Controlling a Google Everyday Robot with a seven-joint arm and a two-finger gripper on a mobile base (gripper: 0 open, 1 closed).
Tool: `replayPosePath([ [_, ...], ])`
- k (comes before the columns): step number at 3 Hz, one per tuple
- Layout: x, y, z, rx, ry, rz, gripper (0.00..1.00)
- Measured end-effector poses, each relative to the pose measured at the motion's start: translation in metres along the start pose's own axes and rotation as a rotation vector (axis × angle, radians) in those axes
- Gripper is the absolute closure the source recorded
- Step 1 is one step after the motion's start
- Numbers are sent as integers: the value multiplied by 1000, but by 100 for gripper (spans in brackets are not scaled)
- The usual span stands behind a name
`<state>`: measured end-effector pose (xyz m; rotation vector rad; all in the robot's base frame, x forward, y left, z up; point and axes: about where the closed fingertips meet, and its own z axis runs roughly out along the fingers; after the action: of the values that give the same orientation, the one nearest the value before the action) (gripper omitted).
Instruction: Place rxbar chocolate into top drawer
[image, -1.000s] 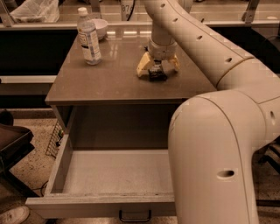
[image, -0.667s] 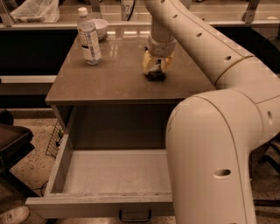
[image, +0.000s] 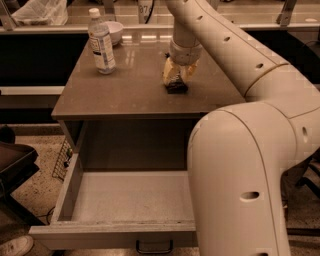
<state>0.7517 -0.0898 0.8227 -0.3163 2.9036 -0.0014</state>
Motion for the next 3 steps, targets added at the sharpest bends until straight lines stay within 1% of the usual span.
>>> replayPosePath([
  [1, 1, -5, -33, 41, -29, 10, 100],
  [2, 18, -19, -85, 73, -83, 42, 100],
  [3, 76, -32, -148, 47, -171, 62, 100],
])
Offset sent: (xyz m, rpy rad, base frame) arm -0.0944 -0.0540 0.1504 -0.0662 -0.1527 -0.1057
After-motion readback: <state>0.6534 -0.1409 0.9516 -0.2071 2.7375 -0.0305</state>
